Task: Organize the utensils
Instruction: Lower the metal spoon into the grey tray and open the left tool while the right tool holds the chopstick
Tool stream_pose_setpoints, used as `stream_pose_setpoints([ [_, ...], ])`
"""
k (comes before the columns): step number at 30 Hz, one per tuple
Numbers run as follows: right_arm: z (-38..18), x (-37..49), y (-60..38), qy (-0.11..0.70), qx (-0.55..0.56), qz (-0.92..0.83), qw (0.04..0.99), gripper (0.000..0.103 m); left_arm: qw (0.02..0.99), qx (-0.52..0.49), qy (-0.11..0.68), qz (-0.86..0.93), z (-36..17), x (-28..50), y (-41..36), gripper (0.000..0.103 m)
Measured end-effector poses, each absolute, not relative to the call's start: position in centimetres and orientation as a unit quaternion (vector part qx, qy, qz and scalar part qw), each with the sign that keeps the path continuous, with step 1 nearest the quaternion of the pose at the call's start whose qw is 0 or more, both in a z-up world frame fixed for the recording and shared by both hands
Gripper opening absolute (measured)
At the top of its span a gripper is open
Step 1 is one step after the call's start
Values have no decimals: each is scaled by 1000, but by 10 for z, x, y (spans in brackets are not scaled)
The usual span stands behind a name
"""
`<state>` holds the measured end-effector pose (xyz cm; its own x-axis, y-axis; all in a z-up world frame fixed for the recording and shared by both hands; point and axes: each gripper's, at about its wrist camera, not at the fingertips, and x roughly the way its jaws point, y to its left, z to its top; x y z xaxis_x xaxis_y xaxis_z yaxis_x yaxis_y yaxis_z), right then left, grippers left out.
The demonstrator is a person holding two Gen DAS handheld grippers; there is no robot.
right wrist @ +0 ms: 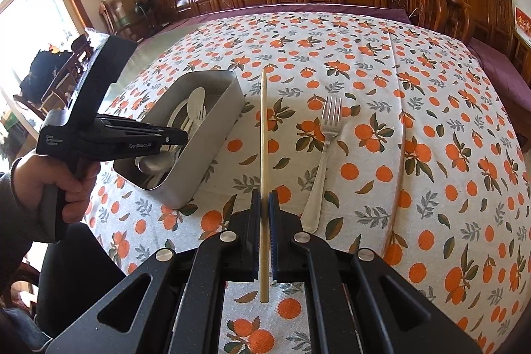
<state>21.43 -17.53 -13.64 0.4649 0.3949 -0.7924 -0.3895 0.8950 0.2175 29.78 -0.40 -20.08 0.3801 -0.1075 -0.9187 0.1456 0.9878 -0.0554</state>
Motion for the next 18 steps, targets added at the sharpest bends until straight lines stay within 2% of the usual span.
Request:
stream_pose_setpoints([
  [18,-125,220,-120,465,-1,257,847,6,865,-2,497,-67,-146,254,43,6],
])
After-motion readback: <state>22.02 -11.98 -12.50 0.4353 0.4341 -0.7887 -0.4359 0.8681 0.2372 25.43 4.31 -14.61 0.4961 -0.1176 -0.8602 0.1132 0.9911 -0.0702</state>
